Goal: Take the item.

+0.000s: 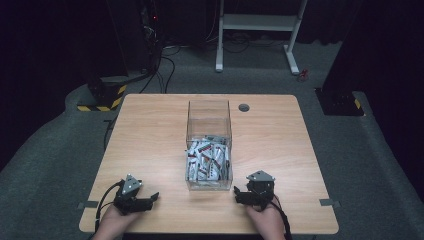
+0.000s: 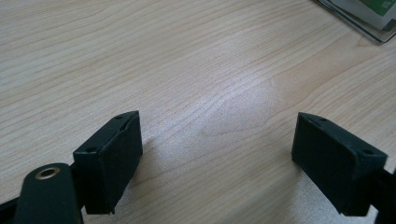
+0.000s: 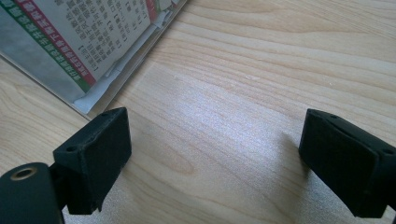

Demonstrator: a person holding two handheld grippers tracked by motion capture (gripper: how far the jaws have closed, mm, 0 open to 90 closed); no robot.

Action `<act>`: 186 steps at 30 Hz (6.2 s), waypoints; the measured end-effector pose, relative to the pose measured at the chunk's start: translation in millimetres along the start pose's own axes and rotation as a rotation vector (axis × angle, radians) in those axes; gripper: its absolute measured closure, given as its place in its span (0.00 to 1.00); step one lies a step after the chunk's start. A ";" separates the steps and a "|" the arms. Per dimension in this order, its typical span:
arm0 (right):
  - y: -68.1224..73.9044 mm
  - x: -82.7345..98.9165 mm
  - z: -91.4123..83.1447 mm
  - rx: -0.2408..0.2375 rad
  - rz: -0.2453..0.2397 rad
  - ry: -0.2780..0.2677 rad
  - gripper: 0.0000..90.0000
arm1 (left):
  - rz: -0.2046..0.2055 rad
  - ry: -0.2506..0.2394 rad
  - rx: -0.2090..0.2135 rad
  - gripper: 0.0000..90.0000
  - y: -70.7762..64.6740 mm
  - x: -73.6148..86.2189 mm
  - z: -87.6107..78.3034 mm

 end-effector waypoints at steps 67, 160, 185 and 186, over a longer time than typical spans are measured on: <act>-10.4 -28.6 -26.9 -0.017 -0.006 -0.155 0.10 | 0.005 0.003 0.006 0.18 -0.7 0.2 -0.6; 41.7 -115.9 -37.2 -0.127 -0.049 -0.281 0.15 | 0.011 0.015 0.014 0.15 -0.4 -0.5 1.2; 72.6 -122.7 -21.5 -0.173 -0.097 -0.262 0.28 | 0.009 0.007 0.014 0.16 -1.4 0.4 0.2; 73.5 -122.0 -20.3 -0.172 -0.096 -0.259 0.30 | 0.009 0.007 0.014 0.16 -1.4 0.4 0.2</act>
Point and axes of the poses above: each handheld gripper's, and its own axes: z roughly forward along the jaws, x roughly out of its underside, y roughly to its left, the point moved 7 cm from there along z, roughly forward along the jaws, and after that the axes turned 15 degrees about -y, right-handed, at the moved point
